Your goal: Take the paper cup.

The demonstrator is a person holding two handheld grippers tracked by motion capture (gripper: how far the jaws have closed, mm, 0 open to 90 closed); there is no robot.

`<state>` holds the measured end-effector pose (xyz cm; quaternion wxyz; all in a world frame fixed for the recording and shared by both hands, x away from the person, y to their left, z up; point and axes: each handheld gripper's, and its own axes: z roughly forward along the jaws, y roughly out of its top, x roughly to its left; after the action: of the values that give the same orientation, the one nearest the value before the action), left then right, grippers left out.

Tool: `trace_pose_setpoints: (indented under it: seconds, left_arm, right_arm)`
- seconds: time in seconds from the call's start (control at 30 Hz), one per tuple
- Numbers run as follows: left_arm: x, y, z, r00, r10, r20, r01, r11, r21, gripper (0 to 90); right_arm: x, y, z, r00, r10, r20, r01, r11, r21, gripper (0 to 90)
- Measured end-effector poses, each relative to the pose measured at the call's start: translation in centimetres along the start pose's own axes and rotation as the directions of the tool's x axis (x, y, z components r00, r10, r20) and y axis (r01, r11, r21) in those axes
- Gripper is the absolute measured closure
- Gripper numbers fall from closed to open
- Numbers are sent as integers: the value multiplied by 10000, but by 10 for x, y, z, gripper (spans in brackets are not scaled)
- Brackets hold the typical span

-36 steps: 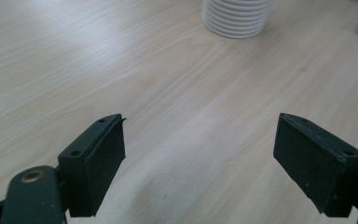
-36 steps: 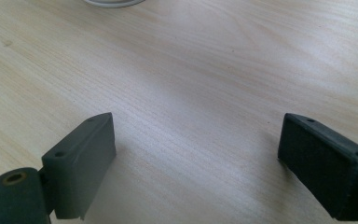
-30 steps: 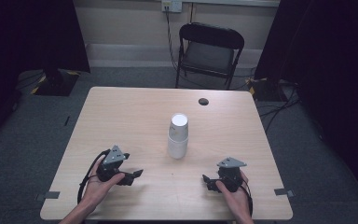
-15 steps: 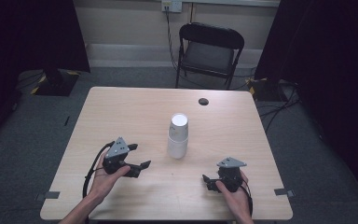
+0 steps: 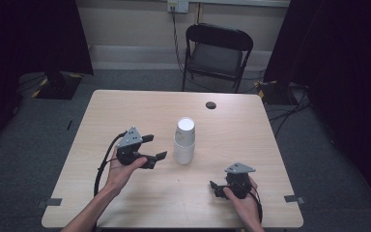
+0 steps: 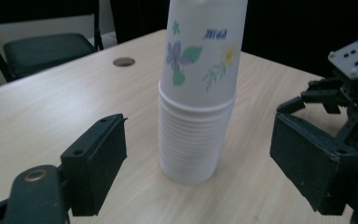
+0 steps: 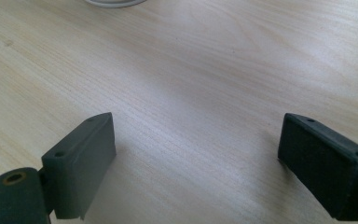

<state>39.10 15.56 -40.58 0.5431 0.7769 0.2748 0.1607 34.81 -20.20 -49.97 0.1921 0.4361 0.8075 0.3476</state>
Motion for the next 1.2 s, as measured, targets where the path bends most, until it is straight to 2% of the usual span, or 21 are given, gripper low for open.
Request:
trace_pose_setpoints:
  seconds: [0.07,0.13,0.27,0.37,0.4,0.47,0.53,0.57,0.6,0.67,0.7,0.73,0.9,0.93,0.97,1.07,1.2]
  left_arm:
    - [-1,2,2,10000,65,55,-65,10000,55,182]
    - [-4,4,7,9991,-21,432,16,9999,99,182]
    - [-11,10,17,9989,189,438,-193,9998,94,187]
    - [-12,14,22,9989,171,442,-171,9999,5,191]
    - [-13,18,24,9983,351,469,-355,9993,75,191]
    - [-13,23,27,9983,449,384,-443,9989,-173,192]
    - [-10,32,30,9982,318,508,-287,9978,-595,192]
    - [-9,35,32,9977,247,632,-203,9973,-701,180]
    - [-9,39,33,9970,329,696,-284,9975,-650,171]
    - [-11,45,37,9963,676,524,-641,9959,-643,172]
    - [-11,45,37,9963,676,524,-641,9959,-643,175]
    - [-11,50,41,9955,858,399,-834,9948,-586,176]
    - [-10,56,50,9954,887,374,-861,9942,-640,175]
    - [-9,57,55,9957,829,424,-786,9924,-947,160]
    - [-9,57,55,9957,829,424,-786,9924,-947,162]
    - [-8,56,67,9941,998,432,-969,9932,-640,164]
    - [-2,53,77,9963,771,388,-750,9958,-522,171]
  right_arm:
    - [0,0,0,10000,-27,-17,27,10000,-13,106]
    - [-1,1,1,10000,-48,-63,48,10000,9,105]
    - [-3,4,5,9998,-164,-121,164,9999,8,103]
    - [-5,6,7,9996,-218,-192,218,9998,0,103]
    - [-5,7,8,9996,-222,-195,222,9998,10,103]
    - [-5,8,9,9995,-224,-211,224,9997,14,103]
    - [-5,8,9,9995,-230,-198,230,9997,10,104]
    - [-5,8,9,9995,-232,-197,232,9997,9,104]
    - [-5,8,9,9995,-231,-196,231,9997,8,104]
    - [-5,8,9,9995,-230,-196,230,9997,10,104]
    - [-5,8,9,9995,-230,-196,230,9997,10,104]
    - [-5,8,9,9995,-233,-195,233,9997,9,104]
    - [-5,8,9,9995,-231,-196,231,9997,10,104]
    - [-5,8,9,9995,-233,-197,233,9997,9,103]
    - [-5,8,9,9995,-231,-197,231,9997,9,104]
    - [-5,8,9,9995,-232,-197,232,9997,9,104]
    - [-5,8,9,9995,-234,-196,234,9997,9,104]
